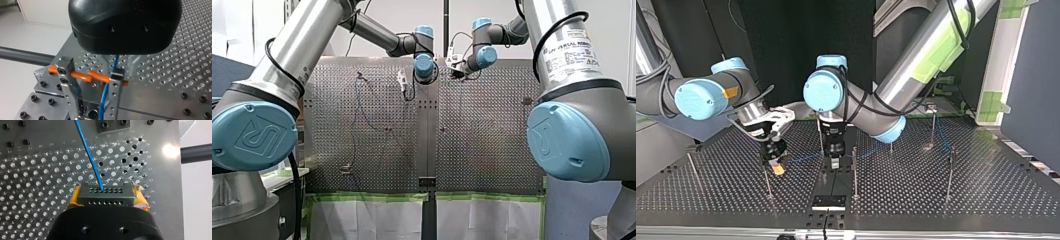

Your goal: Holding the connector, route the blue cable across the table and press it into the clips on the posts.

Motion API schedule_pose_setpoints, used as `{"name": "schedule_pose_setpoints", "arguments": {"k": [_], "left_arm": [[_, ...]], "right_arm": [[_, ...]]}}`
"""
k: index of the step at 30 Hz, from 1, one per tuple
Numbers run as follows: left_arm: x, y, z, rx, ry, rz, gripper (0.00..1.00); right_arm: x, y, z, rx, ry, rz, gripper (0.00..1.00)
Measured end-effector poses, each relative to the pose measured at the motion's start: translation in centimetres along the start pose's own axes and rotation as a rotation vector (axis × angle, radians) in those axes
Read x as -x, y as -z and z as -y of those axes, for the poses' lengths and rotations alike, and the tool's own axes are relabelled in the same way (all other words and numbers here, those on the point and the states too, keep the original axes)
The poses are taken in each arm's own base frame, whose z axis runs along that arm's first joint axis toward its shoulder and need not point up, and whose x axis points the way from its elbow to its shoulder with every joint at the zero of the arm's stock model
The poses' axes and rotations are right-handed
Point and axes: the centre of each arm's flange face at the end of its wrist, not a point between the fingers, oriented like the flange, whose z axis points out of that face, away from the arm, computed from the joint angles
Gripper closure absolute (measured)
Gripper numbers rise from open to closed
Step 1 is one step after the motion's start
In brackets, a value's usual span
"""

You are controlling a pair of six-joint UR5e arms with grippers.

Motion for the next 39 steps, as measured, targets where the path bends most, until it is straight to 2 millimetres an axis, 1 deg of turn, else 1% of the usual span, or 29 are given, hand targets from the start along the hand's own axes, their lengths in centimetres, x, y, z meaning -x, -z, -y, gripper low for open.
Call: {"name": "schedule_pose_setpoints", "arguments": {"k": [10, 15, 20, 26, 29, 34, 36, 39], "left_arm": [[-0.2, 0.6, 0.1, 0.038, -0.008, -0.001, 0.98], [-1.1, 1.6, 0.0, 0.069, -0.015, -0.019, 0.98], [-1.5, 2.8, -0.1, 0.078, -0.004, -0.012, 0.98], [-1.1, 4.7, 0.3, 0.055, 0.021, 0.013, 0.98], [-1.7, 5.4, 0.5, 0.046, 0.025, 0.016, 0.98], [-3.4, 6.1, 0.4, 0.035, 0.030, 0.015, 0.98], [-4.1, 6.3, 0.2, 0.034, 0.033, 0.015, 0.98], [-5.1, 6.5, -0.1, 0.034, 0.041, 0.015, 0.98]], "right_arm": [[0.1, 0.0, 0.2, -0.001, -0.001, 0.005, 1.00], [0.5, 0.2, 0.3, -0.001, -0.005, 0.018, 1.00], [1.7, 0.5, 0.2, 0.003, -0.012, 0.045, 1.00], [3.6, 1.0, 0.1, 0.009, -0.020, 0.083, 1.00], [4.9, 1.4, 0.1, 0.014, -0.021, 0.108, 1.00], [6.8, 2.1, 0.1, 0.021, -0.023, 0.144, 1.00], [7.0, 2.3, 0.1, 0.026, -0.023, 0.151, 1.00], [6.8, 2.7, 0.1, 0.030, -0.022, 0.149, 1.00]]}}
